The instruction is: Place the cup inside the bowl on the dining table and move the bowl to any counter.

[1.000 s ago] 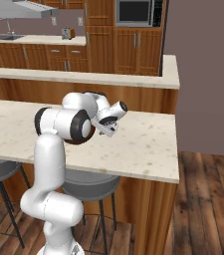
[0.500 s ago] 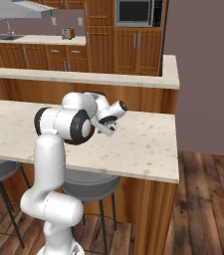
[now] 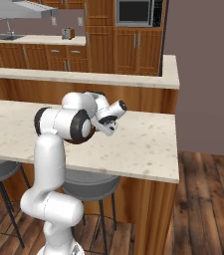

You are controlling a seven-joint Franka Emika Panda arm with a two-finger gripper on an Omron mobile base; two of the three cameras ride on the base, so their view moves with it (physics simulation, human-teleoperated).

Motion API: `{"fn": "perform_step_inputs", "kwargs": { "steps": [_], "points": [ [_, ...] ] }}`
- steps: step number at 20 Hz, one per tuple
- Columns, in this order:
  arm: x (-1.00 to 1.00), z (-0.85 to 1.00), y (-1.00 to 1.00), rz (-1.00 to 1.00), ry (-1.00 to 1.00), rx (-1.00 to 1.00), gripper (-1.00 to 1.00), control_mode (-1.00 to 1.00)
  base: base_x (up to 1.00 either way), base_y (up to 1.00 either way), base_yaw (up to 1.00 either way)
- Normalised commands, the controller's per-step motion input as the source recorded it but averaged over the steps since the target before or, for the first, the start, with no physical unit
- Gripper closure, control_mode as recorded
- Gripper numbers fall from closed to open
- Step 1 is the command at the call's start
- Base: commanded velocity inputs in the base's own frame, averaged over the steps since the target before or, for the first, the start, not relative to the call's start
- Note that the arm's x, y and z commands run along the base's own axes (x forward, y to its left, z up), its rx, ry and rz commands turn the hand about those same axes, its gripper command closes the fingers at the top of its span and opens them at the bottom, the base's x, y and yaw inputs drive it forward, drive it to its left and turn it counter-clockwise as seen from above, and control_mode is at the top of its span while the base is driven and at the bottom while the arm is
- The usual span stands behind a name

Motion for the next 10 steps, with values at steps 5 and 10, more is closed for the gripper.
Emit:
{"fn": "perform_step_inputs", "kwargs": {
  "steps": [5,10],
  "points": [
    [-0.13,0.00,0.00,0.00,0.00,0.00,1.00,-1.00,0.00,0.00,0.00],
    [-0.16,0.06,0.00,0.00,-0.02,0.03,1.00,-1.00,0.00,0.00,0.00]
  ]
}}
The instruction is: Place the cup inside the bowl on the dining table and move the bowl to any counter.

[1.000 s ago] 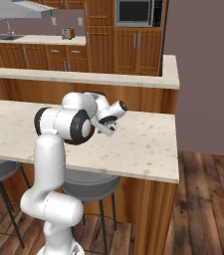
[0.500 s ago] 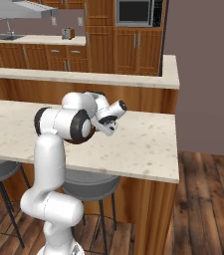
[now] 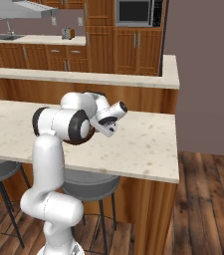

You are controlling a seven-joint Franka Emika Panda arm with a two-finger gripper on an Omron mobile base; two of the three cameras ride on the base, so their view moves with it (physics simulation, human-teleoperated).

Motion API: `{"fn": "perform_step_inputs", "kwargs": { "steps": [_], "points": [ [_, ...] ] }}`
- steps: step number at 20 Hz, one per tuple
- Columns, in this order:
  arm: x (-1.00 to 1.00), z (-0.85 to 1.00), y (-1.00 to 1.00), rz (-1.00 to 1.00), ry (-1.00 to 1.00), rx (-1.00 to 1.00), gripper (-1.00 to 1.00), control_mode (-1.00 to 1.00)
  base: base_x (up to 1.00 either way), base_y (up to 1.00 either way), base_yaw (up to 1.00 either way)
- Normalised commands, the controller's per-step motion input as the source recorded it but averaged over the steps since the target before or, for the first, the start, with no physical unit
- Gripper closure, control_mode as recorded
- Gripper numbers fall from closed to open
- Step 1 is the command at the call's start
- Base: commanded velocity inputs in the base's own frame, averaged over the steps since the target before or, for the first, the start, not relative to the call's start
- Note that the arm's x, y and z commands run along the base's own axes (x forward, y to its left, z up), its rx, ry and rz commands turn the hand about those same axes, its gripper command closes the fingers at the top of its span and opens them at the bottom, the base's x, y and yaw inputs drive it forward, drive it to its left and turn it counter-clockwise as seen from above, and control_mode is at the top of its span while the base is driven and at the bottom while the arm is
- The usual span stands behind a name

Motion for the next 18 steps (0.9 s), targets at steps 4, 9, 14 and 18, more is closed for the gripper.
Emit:
{"fn": "perform_step_inputs", "kwargs": {
  "steps": [4,9,14,18],
  "points": [
    [-0.11,0.11,0.00,0.00,-0.02,0.04,1.00,-1.00,0.00,0.00,0.00],
    [-0.09,0.17,0.00,0.00,-0.01,0.06,1.00,-1.00,0.00,0.00,0.00],
    [-0.10,0.29,0.00,0.00,-0.01,0.07,1.00,-1.00,0.00,0.00,0.00],
    [-0.14,0.39,0.00,0.00,0.00,0.07,1.00,-1.00,0.00,0.00,0.00]
  ]
}}
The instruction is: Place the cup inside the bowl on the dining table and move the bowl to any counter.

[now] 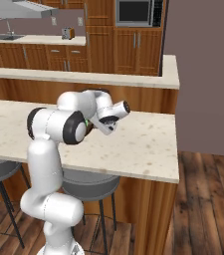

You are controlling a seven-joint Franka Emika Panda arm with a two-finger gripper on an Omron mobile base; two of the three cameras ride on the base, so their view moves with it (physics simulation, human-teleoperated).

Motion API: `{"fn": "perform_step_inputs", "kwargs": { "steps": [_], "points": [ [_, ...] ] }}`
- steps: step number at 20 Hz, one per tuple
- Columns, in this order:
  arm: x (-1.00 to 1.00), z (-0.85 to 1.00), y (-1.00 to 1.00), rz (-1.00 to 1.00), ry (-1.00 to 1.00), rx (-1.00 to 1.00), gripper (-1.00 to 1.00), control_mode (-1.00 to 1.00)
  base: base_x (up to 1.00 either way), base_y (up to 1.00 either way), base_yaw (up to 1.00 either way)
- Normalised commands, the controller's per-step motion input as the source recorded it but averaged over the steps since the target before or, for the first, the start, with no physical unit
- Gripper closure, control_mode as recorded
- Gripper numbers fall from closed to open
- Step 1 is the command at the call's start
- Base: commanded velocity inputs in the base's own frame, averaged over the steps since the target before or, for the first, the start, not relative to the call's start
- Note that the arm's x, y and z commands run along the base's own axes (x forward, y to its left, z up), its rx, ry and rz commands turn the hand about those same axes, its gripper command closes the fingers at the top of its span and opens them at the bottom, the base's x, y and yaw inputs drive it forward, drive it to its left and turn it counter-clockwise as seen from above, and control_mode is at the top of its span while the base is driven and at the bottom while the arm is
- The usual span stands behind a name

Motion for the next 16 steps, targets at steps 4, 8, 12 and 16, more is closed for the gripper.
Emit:
{"fn": "perform_step_inputs", "kwargs": {
  "steps": [4,8,12,16],
  "points": [
    [-0.12,0.42,-0.01,0.00,0.00,0.04,1.00,-1.00,0.00,0.00,0.00],
    [-0.09,0.36,-0.02,0.00,0.00,0.01,1.00,-1.00,0.00,0.00,0.00],
    [-0.14,0.30,-0.02,0.00,0.00,0.00,1.00,-1.00,0.00,0.00,0.00],
    [-0.19,0.19,0.00,0.00,0.00,0.00,1.00,-1.00,0.00,0.00,0.00]
  ]
}}
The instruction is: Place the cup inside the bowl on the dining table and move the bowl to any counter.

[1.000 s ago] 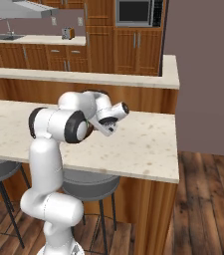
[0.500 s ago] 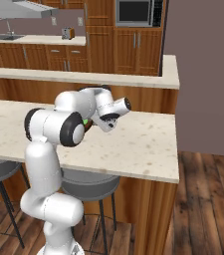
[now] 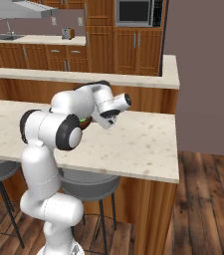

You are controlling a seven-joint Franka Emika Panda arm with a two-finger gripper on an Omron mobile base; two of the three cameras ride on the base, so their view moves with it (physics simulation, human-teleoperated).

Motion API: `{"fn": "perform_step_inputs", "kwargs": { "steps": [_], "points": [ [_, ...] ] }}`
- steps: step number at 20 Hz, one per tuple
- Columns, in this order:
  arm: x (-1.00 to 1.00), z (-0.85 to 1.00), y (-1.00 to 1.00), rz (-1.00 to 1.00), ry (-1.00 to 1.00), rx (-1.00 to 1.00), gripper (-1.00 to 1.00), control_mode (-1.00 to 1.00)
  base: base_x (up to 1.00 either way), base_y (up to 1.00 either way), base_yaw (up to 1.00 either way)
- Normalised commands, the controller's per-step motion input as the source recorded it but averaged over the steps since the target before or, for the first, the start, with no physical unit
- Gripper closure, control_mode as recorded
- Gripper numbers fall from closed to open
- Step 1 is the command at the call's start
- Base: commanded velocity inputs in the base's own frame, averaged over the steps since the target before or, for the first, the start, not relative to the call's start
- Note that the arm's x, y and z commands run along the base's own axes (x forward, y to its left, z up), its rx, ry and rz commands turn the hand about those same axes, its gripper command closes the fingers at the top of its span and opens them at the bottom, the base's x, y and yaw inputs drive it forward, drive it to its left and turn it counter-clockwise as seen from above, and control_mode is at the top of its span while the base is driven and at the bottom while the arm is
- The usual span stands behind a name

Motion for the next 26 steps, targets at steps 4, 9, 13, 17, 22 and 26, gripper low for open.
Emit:
{"fn": "perform_step_inputs", "kwargs": {
  "steps": [4,9,13,17,22,26],
  "points": [
    [-0.23,0.14,0.00,0.00,0.00,0.00,1.00,-1.00,0.00,0.00,0.00],
    [-0.34,0.16,0.00,0.00,-0.01,0.00,1.00,-1.00,0.00,0.00,0.00],
    [-0.36,0.03,0.00,0.00,0.00,-0.02,1.00,-1.00,0.00,0.00,0.00],
    [-0.50,0.00,0.00,0.00,0.00,-0.07,1.00,-1.00,0.00,0.00,0.00],
    [-0.47,0.00,0.00,0.00,0.00,-0.07,1.00,-1.00,0.00,0.00,0.00],
    [-0.40,0.00,0.00,0.00,0.00,-0.02,1.00,-1.00,0.00,0.00,0.00]
  ]
}}
